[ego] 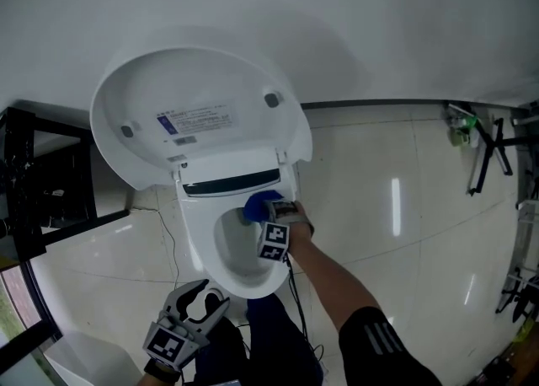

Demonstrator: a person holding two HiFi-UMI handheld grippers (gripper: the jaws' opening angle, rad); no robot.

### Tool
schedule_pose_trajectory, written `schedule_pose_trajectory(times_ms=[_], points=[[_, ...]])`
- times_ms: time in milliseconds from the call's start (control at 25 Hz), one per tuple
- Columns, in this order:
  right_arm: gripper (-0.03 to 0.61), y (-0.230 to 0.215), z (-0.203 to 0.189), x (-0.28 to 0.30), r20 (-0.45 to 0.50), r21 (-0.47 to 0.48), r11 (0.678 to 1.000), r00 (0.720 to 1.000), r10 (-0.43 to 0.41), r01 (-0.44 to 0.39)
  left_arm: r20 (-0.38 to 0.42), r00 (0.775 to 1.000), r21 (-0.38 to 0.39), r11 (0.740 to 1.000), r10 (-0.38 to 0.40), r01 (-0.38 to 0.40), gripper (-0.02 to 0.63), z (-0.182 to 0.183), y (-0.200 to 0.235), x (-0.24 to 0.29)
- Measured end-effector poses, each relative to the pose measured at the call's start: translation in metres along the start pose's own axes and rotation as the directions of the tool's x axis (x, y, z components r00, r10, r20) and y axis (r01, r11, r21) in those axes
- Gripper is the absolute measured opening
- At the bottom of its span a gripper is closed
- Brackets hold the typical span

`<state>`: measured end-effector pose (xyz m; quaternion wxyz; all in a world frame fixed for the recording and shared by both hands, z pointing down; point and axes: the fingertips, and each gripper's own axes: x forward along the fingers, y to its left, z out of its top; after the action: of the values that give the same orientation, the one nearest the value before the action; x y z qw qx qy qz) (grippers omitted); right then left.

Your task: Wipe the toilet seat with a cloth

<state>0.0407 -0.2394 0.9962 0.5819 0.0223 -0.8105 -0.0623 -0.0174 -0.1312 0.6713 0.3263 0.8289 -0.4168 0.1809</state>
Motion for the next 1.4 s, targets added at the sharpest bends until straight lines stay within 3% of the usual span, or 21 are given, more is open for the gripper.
schedule_pose_trajectory(times_ms=[200,320,680,1000,1240,1400], points=[[0.259,0.005,-0.013,0.016,-0.075,-0.108,0.994,0.997,0.009,-0.017,-0.037,0.999,-0.026,1.000,0.008,-0.009,0.230,-0.007,0.003,0.005],[0.258,0.004,-0.017,0.017,-0.094,-0.121,0.992,0.995,0.016,-0.027,-0.033,0.999,-0.021,1.000,0.009,-0.010,0.230,-0.002,0.006,0.009],[0.255,0.026,-0.058,-0.002,-0.088,0.097,0.992,0.992,0.087,-0.078,-0.035,0.999,0.013,0.999,-0.031,0.032,0.230,0.009,0.000,0.024],[0.255,0.121,-0.093,-0.028,-0.096,0.191,0.970,0.981,0.169,-0.149,-0.044,0.995,0.027,0.996,-0.088,0.090,0.230,0.001,-0.019,0.030],[0.253,0.190,-0.092,-0.034,-0.089,0.275,0.940,0.968,0.234,-0.202,-0.057,0.993,0.036,0.993,-0.107,0.109,0.230,-0.007,-0.022,0.026],[0.253,0.211,-0.091,-0.030,-0.095,0.292,0.932,0.963,0.251,-0.214,-0.056,0.992,0.046,0.992,-0.115,0.117,0.230,-0.012,-0.022,0.022]])
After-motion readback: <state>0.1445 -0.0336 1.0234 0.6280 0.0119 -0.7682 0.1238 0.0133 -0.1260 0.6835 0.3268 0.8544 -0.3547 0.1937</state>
